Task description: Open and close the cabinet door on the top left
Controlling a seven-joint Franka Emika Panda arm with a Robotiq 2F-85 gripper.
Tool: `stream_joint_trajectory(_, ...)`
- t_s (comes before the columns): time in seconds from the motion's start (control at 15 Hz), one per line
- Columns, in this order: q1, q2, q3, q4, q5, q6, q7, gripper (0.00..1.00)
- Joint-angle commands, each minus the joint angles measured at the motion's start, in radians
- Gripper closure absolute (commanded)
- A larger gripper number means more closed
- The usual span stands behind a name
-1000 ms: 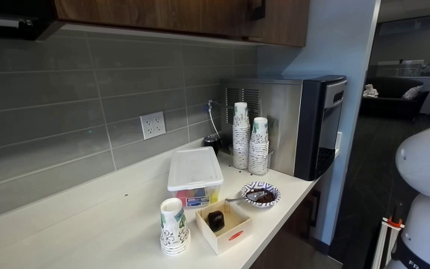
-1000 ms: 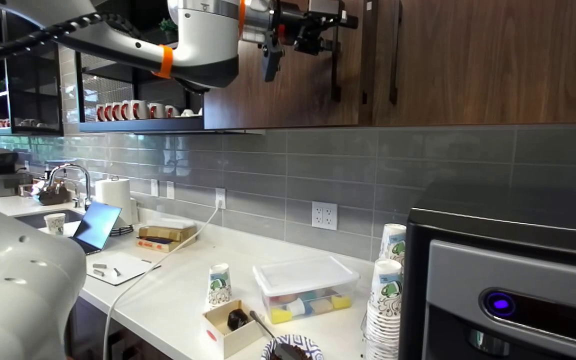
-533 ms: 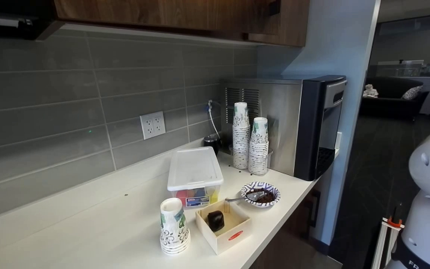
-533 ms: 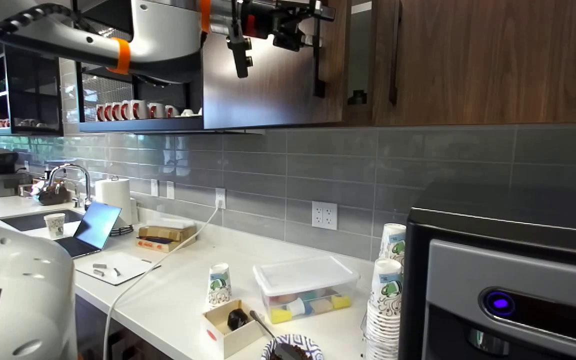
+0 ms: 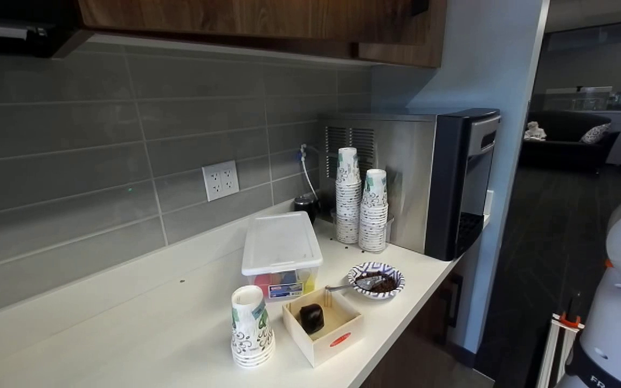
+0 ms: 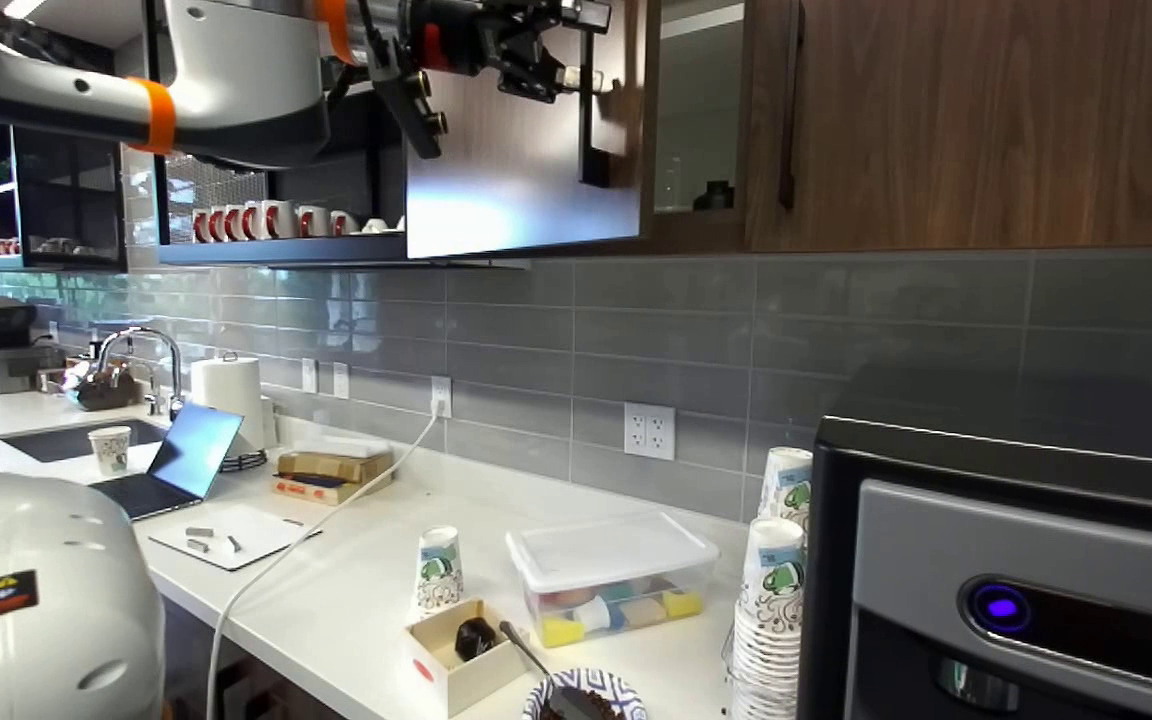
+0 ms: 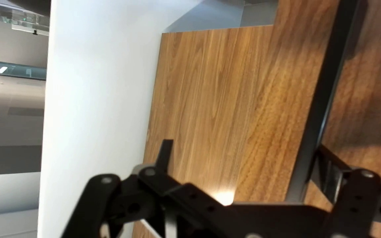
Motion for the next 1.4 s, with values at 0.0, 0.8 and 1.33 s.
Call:
stream_joint_trajectory(0.0, 0.047, -0.077, 0.011, -0.051, -0.001, -0.11, -0.015, 0.0)
stream_joint_trajectory(0.8, 0.192, -0.149, 0.106, -0.09, -0.002, -0.377, -0.013, 0.0)
stream_joint_trajectory(1.33, 0.269, -0.145, 0.135, -0.084, -0.025, -0.487, -0.007, 0.0)
